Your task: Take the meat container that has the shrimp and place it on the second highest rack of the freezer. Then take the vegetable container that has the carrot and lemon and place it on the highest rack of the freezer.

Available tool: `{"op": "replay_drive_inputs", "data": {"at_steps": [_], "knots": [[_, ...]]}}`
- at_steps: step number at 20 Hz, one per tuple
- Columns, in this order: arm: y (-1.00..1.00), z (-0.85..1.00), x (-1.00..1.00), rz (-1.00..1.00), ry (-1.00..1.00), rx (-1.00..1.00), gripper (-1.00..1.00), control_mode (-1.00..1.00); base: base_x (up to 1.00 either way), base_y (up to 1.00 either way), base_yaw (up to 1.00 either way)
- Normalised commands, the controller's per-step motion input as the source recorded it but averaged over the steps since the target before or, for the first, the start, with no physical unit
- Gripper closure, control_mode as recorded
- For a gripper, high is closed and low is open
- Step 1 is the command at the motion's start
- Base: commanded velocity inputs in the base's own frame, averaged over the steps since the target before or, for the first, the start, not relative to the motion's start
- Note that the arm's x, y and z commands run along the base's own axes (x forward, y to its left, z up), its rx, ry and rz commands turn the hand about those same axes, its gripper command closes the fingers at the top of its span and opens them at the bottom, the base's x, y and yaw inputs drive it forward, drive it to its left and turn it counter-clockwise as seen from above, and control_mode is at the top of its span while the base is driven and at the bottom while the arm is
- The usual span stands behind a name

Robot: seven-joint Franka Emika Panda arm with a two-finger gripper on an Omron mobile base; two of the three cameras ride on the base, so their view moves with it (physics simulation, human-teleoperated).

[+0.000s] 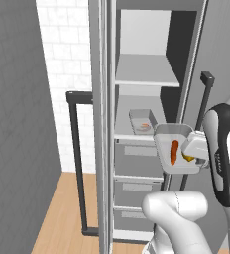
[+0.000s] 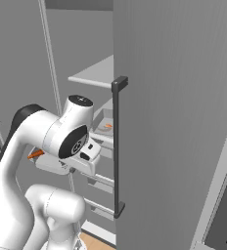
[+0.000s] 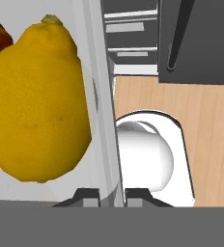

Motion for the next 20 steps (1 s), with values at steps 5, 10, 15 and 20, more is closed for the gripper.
{"op": "replay_drive_inputs", "data": {"at_steps": [5,10,15,20], "knots": [[0.0,0.0,0.0,0.0,-0.01,0.0,1.0,-1.0,0.0,0.0,0.0],[0.06,0.76,-0.16,0.0,-0.33,-0.08,1.0,-1.0,0.0,0.0,0.0],[0.07,0.85,0.31,-0.02,-0.17,-0.23,1.0,-1.0,0.0,0.0,0.0],[0.01,0.56,0.71,-0.1,-0.09,-0.1,1.0,-1.0,0.0,0.0,0.0]]}}
